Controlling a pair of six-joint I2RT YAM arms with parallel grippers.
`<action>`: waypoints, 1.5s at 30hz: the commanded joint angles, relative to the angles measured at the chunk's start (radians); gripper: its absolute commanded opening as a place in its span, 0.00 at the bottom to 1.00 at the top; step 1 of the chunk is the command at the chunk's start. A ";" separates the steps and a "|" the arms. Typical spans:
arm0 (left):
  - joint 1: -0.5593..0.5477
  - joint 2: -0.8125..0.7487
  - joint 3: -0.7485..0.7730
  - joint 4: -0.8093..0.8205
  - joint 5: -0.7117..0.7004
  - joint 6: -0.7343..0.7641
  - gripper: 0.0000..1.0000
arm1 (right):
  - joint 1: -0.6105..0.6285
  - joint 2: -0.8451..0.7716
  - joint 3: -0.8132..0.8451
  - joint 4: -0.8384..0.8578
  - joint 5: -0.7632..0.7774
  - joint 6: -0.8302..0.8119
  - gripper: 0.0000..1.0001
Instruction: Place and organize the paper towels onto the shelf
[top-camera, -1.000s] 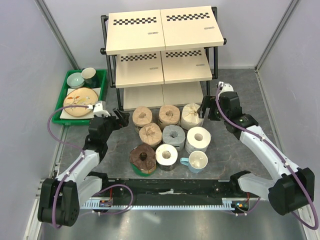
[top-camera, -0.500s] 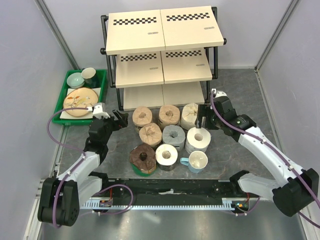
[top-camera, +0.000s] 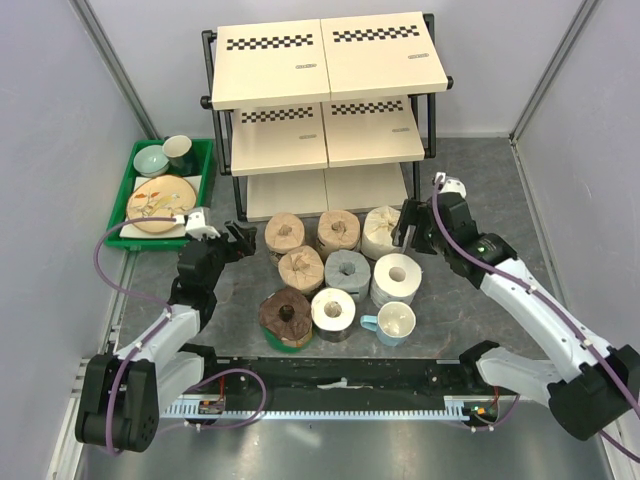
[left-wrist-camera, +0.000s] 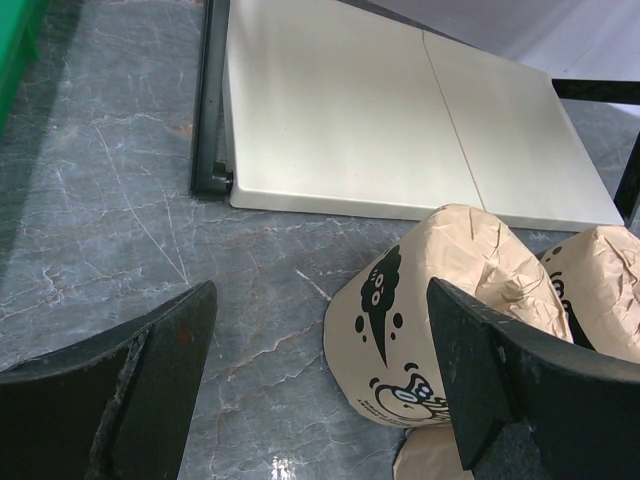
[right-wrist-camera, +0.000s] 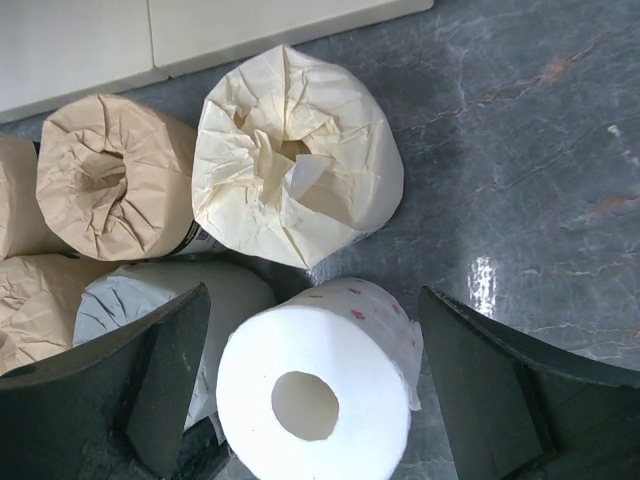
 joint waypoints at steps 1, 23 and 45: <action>-0.003 -0.012 -0.016 0.068 -0.021 0.027 0.93 | 0.008 0.061 0.043 0.077 -0.036 0.006 0.93; -0.003 -0.062 -0.068 0.110 -0.069 0.007 0.93 | 0.232 0.362 0.246 0.171 0.125 0.195 0.81; -0.003 -0.069 -0.074 0.116 -0.075 0.004 0.93 | 0.267 0.511 0.256 0.149 0.222 0.333 0.74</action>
